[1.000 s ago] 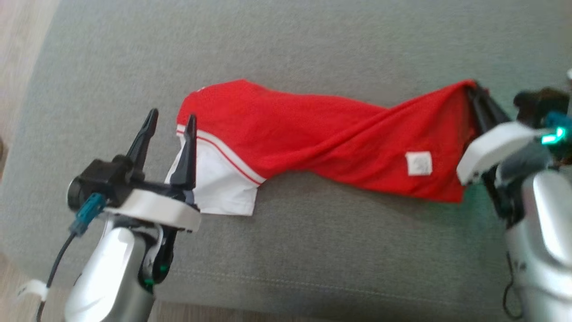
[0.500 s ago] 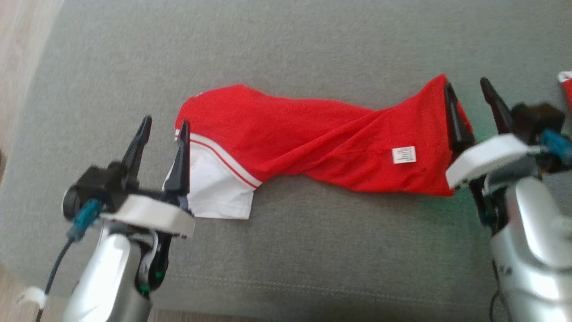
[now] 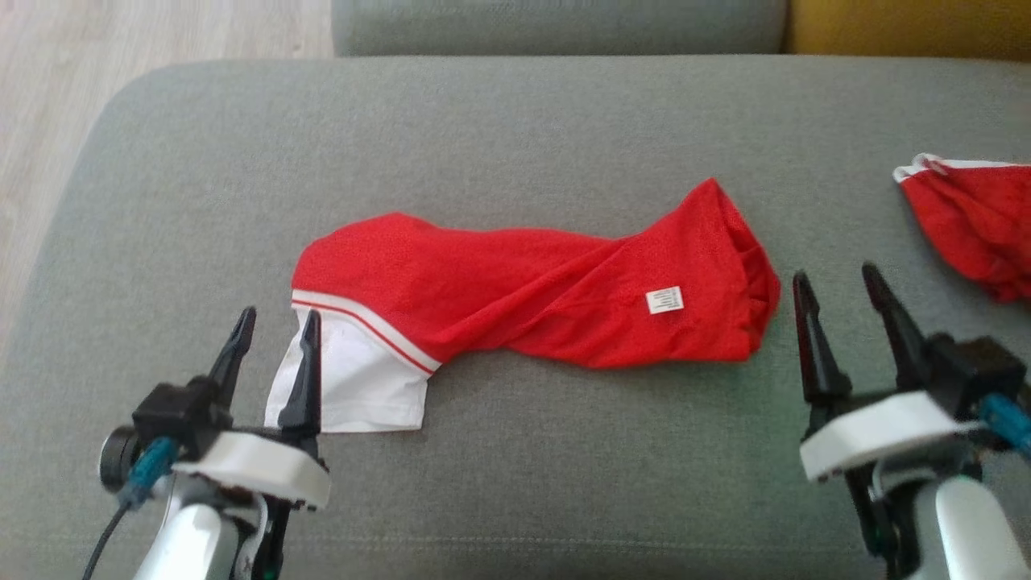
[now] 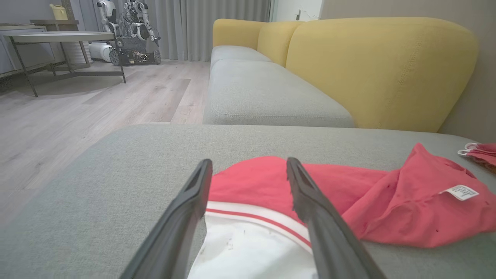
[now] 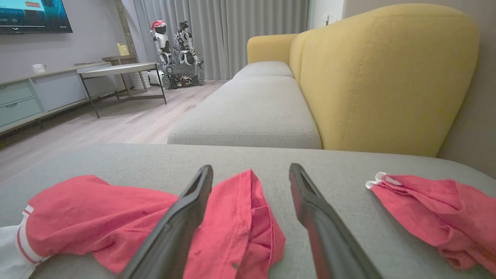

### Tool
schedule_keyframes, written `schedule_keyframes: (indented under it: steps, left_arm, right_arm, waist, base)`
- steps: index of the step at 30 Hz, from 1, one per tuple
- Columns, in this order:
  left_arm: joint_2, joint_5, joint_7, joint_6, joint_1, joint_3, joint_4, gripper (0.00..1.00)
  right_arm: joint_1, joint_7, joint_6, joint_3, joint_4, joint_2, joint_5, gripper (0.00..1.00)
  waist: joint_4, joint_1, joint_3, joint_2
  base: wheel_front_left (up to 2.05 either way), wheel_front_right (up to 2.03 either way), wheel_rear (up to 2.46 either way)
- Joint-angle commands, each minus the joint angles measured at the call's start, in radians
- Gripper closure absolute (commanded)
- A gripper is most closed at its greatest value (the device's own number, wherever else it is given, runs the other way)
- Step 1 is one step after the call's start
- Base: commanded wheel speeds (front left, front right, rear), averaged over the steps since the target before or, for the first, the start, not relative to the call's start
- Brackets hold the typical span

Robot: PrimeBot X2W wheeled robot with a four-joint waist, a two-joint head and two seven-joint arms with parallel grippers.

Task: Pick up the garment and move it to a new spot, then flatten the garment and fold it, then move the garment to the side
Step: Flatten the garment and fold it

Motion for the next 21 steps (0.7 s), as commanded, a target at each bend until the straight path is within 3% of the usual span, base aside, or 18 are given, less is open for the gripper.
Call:
schedule_keyframes:
  steps: [1,9,21]
  left_arm:
    - [0.026,0.009,-0.003,0.01,-0.026,0.041,-0.036,0.0]
    - [0.049,0.004,0.021,0.024,0.021,0.045,-0.059,0.0]
    - [0.062,-0.001,0.034,0.038,0.023,0.045,-0.074,0.0]
  right_arm:
    - [-0.016,0.007,0.007,0.017,-0.046,0.003,-0.002,0.0]
    - [0.096,0.045,0.007,0.01,-0.122,0.013,0.006,0.0]
    - [0.102,0.048,0.007,0.008,-0.129,0.013,0.038,0.0]
  waist:
    - [-0.01,0.0,-0.013,0.0]
    - [-0.02,0.0,-0.026,0.0]
    - [-0.025,0.0,-0.018,0.0]
  base:
    - [0.0,0.0,0.0]
    - [0.0,0.0,0.0]
    - [0.0,0.0,0.0]
